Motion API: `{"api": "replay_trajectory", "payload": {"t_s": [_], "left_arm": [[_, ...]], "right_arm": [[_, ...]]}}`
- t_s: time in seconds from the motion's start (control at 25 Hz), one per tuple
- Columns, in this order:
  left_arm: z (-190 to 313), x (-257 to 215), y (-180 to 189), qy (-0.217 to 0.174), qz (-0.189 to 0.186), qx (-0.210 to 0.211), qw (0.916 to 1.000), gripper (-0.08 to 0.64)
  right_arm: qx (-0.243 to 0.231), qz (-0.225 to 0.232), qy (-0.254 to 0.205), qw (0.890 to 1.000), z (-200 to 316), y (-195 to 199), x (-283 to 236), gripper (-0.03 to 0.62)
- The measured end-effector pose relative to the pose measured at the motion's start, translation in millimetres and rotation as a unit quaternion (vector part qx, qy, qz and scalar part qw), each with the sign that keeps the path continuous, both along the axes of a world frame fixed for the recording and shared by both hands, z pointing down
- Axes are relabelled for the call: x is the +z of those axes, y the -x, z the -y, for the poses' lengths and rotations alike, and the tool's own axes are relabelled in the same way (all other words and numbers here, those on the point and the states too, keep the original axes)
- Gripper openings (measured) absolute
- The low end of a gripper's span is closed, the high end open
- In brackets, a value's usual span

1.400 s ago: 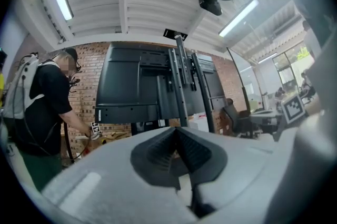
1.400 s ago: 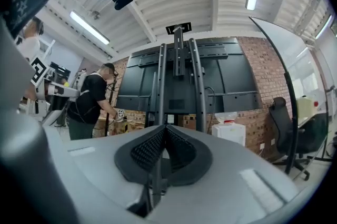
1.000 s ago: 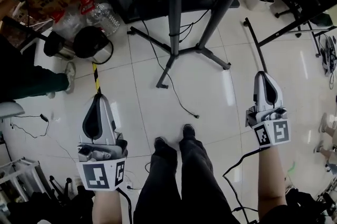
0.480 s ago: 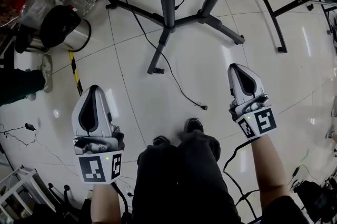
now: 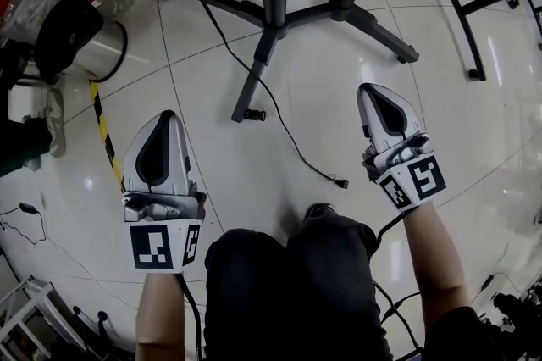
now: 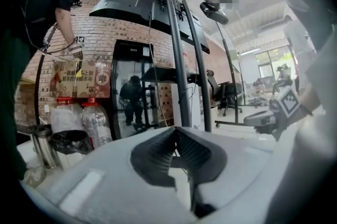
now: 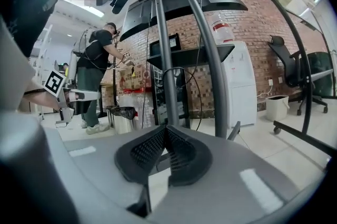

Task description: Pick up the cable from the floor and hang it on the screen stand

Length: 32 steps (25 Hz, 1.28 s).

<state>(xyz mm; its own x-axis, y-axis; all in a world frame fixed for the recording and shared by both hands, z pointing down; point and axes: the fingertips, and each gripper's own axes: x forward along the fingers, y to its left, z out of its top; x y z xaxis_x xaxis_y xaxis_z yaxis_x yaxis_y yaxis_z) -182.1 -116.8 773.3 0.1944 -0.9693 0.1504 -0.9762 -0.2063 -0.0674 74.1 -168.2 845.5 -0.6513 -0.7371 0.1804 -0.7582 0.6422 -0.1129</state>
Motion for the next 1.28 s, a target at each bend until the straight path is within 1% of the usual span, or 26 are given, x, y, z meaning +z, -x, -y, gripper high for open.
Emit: {"api": "replay_trajectory", "payload": {"t_s": [0.16, 0.28, 0.44, 0.6, 0.68, 0.8, 0.96, 1.08, 1.12, 1.2, 1.28], "left_arm": [[3, 29, 0, -0.005, 0.001, 0.014, 0.9999, 0.006], [5, 49, 4, -0.003, 0.001, 0.018, 0.9998, 0.006], [6, 80, 12, 0.011, -0.016, 0.015, 0.9997, 0.006], [8, 115, 14, 0.033, -0.036, 0.015, 0.9987, 0.006], [11, 135, 16, 0.048, -0.046, 0.011, 0.9977, 0.006], [13, 158, 19, 0.070, -0.049, 0.008, 0.9963, 0.006], [10, 176, 18, 0.081, -0.039, 0.019, 0.9958, 0.006], [5, 182, 13, 0.083, -0.036, 0.029, 0.9954, 0.006], [3, 186, 12, 0.081, -0.034, 0.035, 0.9955, 0.006], [1, 191, 7, 0.085, -0.032, 0.043, 0.9950, 0.006], [-1, 195, 3, 0.092, -0.030, 0.047, 0.9942, 0.006]], "right_arm": [[-0.026, -0.002, -0.003, 1.000, -2, 13, 26, 0.006], [-0.046, -0.005, 0.007, 0.999, -2, 22, 48, 0.006], [-0.074, -0.021, 0.025, 0.997, -7, 33, 86, 0.006], [-0.083, -0.040, 0.039, 0.995, -18, 37, 126, 0.006], [-0.084, -0.041, 0.056, 0.994, -22, 40, 145, 0.007], [-0.075, -0.032, 0.090, 0.993, -25, 46, 171, 0.008], [-0.074, -0.036, 0.132, 0.988, -41, 54, 202, 0.009], [-0.091, -0.051, 0.149, 0.983, -56, 63, 225, 0.009], [-0.098, -0.054, 0.157, 0.981, -61, 67, 232, 0.024], [-0.111, -0.063, 0.177, 0.976, -71, 73, 251, 0.079], [-0.126, -0.081, 0.201, 0.968, -80, 78, 274, 0.100]]}}
